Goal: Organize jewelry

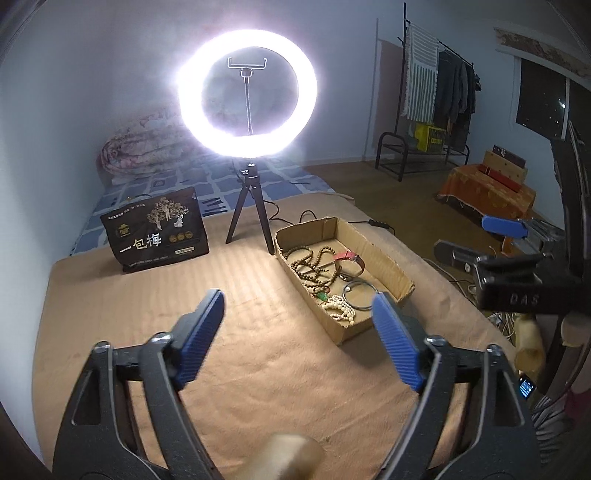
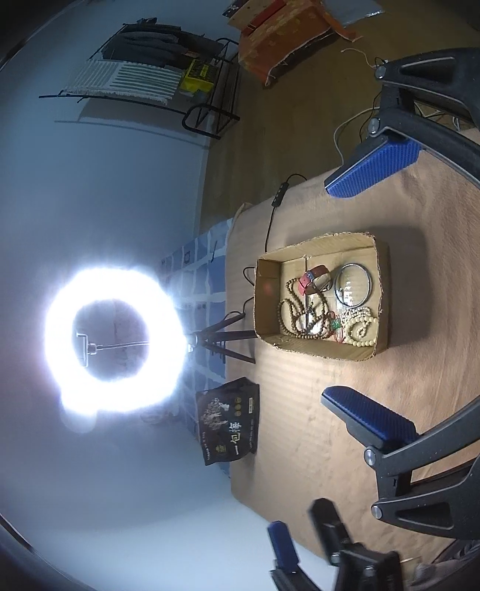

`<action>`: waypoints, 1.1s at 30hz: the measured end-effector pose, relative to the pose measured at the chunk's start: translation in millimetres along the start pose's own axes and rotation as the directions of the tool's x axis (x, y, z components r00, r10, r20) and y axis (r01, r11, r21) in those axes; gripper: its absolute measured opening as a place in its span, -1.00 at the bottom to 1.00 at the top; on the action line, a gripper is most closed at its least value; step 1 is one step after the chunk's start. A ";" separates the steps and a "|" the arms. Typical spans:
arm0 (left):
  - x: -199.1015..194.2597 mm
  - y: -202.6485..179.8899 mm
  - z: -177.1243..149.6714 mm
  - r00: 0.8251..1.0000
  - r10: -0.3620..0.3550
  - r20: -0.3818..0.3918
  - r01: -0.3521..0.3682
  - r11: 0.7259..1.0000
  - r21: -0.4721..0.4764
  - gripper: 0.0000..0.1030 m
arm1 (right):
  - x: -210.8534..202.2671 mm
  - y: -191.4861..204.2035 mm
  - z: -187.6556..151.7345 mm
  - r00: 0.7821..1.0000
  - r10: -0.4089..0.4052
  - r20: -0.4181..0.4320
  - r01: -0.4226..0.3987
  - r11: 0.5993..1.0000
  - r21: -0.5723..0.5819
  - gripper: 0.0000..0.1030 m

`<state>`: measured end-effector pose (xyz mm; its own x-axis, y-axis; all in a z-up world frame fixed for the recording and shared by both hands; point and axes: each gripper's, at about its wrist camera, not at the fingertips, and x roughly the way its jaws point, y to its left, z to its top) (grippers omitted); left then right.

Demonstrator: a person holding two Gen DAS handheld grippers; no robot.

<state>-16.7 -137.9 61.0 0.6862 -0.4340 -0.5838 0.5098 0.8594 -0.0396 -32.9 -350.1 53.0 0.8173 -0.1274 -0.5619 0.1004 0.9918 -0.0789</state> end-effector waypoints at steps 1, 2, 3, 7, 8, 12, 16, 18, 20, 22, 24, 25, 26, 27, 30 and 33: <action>-2.8 -0.6 -2.2 1.000 0.002 0.008 -0.002 1.000 -0.001 0.76 | -1.7 0.2 -0.2 1.000 -0.003 0.007 0.003 1.000 0.001 0.99; -4.2 0.1 -3.7 1.000 0.007 0.014 -0.007 1.000 -0.002 0.81 | -3.3 1.1 -0.1 1.000 -0.006 0.014 0.006 1.000 0.000 0.99; -4.9 0.5 -5.0 1.000 0.011 0.018 -0.011 1.000 -0.003 0.89 | -3.9 1.9 0.0 1.000 -0.010 0.019 0.010 1.000 -0.001 0.99; -9.6 -0.9 -9.0 0.999 0.025 0.032 -0.025 1.000 -0.015 0.98 | -6.3 4.3 -2.0 0.999 -0.034 0.042 0.034 0.999 -0.014 0.99; -9.6 -0.6 -9.5 0.999 0.031 0.028 -0.030 0.999 -0.019 0.98 | -6.5 4.7 -2.0 0.998 -0.036 0.043 0.037 0.999 -0.015 0.99; -7.7 0.3 -11.2 0.998 0.064 0.022 -0.063 0.998 -0.028 0.99 | -4.9 7.1 -3.5 0.998 -0.039 0.042 0.040 0.999 -0.028 0.99; -3.6 1.4 -12.5 0.998 0.069 -0.001 -0.069 0.997 -0.033 0.99 | -3.8 6.4 -3.9 0.998 -0.040 0.040 0.041 0.999 -0.023 0.99; -2.4 2.3 -13.6 0.998 0.066 -0.011 -0.066 0.997 -0.039 0.99 | -3.4 6.9 -4.5 0.998 -0.041 0.039 0.042 0.999 -0.021 0.99; -2.8 2.6 -14.7 0.998 0.064 -0.012 -0.065 0.997 -0.042 0.99 | -3.4 6.9 -4.5 0.998 -0.042 0.040 0.043 0.999 -0.022 0.99; -2.8 2.6 -14.8 0.998 0.064 -0.010 -0.064 0.997 -0.039 0.99 | -3.7 6.9 -4.7 0.998 -0.046 0.046 0.047 0.999 -0.023 0.99; -2.7 2.8 -14.9 0.998 0.066 -0.008 -0.067 0.997 -0.036 0.99 | -4.6 6.9 -5.1 0.998 -0.046 0.049 0.047 0.999 -0.021 0.99; -3.1 2.3 -15.1 0.998 0.066 -0.007 -0.066 0.997 -0.035 0.99 | -4.5 6.5 -5.3 0.998 -0.045 0.049 0.046 0.999 -0.019 0.99; -3.2 1.8 -15.3 0.998 0.064 -0.007 -0.065 0.997 -0.033 0.99 | -4.3 6.5 -5.4 0.998 -0.045 0.048 0.046 0.999 -0.018 0.99; -3.6 1.3 -15.6 0.998 0.064 -0.007 -0.064 0.997 -0.032 0.99 | -4.4 6.4 -5.4 0.998 -0.046 0.049 0.047 0.999 -0.019 0.99; -3.8 1.2 -15.4 0.998 0.065 -0.005 -0.066 0.997 -0.032 0.99 | -4.1 5.7 -5.5 0.998 -0.048 0.049 0.049 0.999 -0.019 0.99; -3.5 1.1 -15.5 0.998 0.065 -0.005 -0.065 0.997 -0.034 0.99 | -4.4 5.6 -5.3 0.998 -0.047 0.050 0.048 0.999 -0.019 0.99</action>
<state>-26.5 -131.3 50.5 0.7154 -0.3758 -0.5891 0.4460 0.8945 -0.0290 -39.0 -344.1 50.6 0.8389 -0.1735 -0.5159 0.1288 0.9842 -0.1214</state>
